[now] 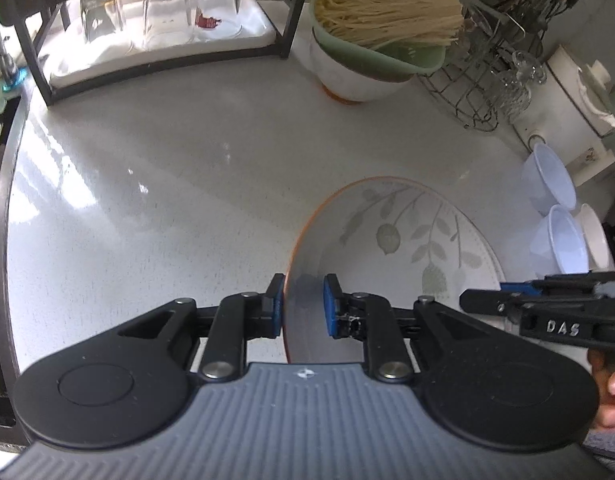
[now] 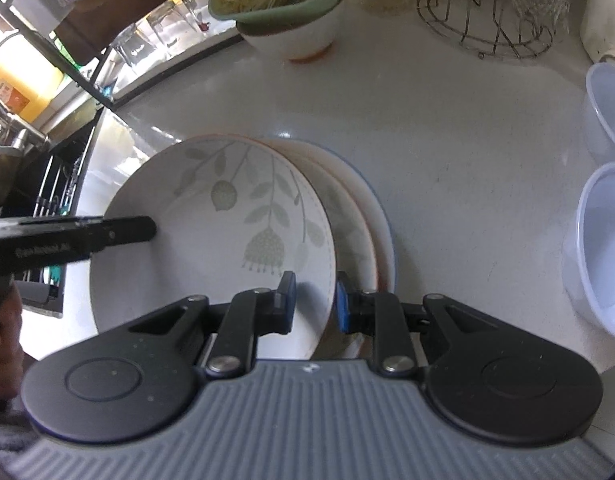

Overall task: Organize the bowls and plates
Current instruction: 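Lower the small plate onto the stacked plates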

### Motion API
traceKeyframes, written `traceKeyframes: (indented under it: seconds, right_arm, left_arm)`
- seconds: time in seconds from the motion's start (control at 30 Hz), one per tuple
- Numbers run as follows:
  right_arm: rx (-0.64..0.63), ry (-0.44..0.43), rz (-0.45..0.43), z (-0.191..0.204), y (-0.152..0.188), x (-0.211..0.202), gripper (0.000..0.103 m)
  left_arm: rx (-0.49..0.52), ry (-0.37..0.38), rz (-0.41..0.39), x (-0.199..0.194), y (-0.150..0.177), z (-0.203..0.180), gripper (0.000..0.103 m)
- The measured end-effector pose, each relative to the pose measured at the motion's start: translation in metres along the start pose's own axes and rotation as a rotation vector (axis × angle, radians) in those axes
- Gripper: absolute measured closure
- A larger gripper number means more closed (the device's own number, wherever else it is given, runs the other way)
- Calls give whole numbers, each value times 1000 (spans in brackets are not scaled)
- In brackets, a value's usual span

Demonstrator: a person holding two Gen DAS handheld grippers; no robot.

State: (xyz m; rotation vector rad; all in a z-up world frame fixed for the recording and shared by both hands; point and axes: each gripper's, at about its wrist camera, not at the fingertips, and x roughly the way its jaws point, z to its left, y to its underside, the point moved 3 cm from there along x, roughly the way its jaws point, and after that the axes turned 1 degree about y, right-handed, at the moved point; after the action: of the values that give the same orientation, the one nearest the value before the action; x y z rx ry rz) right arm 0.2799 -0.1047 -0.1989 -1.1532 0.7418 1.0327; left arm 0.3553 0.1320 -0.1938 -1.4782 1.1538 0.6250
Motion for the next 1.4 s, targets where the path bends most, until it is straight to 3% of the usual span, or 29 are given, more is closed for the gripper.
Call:
traceKeyframes:
  seconds: [0.43,0.97,1.17,1.4]
  right_arm:
    - [-23,36,13,-2,-9,-7,80]
    - [149,22,-39,-20,-3,-32,79]
    - [99,17,-66,-10,-2,-39,79]
    - [-6,-6,-168,-16,-15,-72,79]
  left_arm:
    - [-48,-15,-31,4,-2,-3,75]
    - [-78,36,-58,0,-1,3,75]
    - [-64,30,-92,-14,0,-8,75]
    - [-135,-11,-173,-47,2,-37,75]
